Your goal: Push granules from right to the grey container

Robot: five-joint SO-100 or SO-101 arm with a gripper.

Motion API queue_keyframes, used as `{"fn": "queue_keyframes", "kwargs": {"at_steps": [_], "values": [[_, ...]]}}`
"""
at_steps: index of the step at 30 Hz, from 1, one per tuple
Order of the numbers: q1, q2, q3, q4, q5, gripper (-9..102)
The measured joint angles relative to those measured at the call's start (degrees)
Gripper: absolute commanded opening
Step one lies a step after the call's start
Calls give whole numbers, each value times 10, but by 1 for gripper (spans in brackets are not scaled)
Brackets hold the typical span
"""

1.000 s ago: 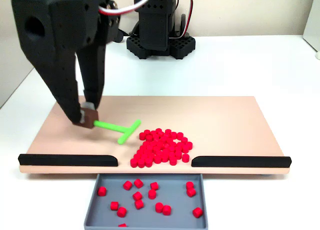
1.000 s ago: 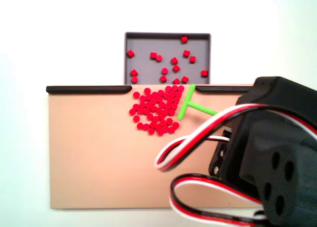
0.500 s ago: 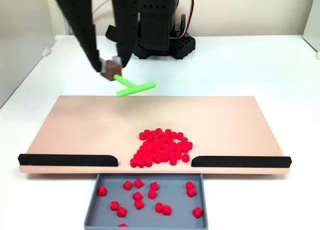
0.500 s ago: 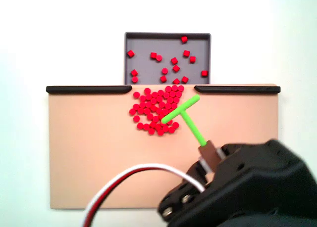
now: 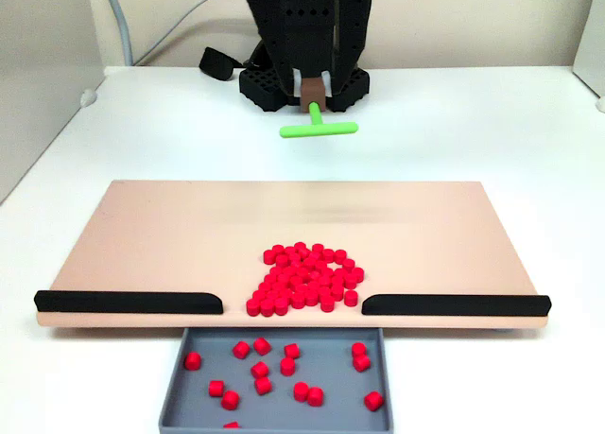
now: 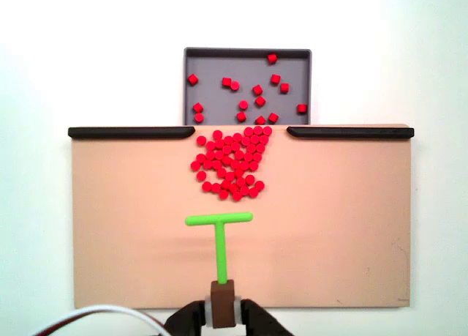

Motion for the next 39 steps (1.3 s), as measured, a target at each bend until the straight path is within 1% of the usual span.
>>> {"fn": "queue_keyframes", "kwargs": {"at_steps": [4,17,26,39], "values": [[-2,9,14,0,22,0],[41,6,15,-2,34,0],[41,-33,15,-2,34,0],[30,-30,15,-2,34,0]]}}
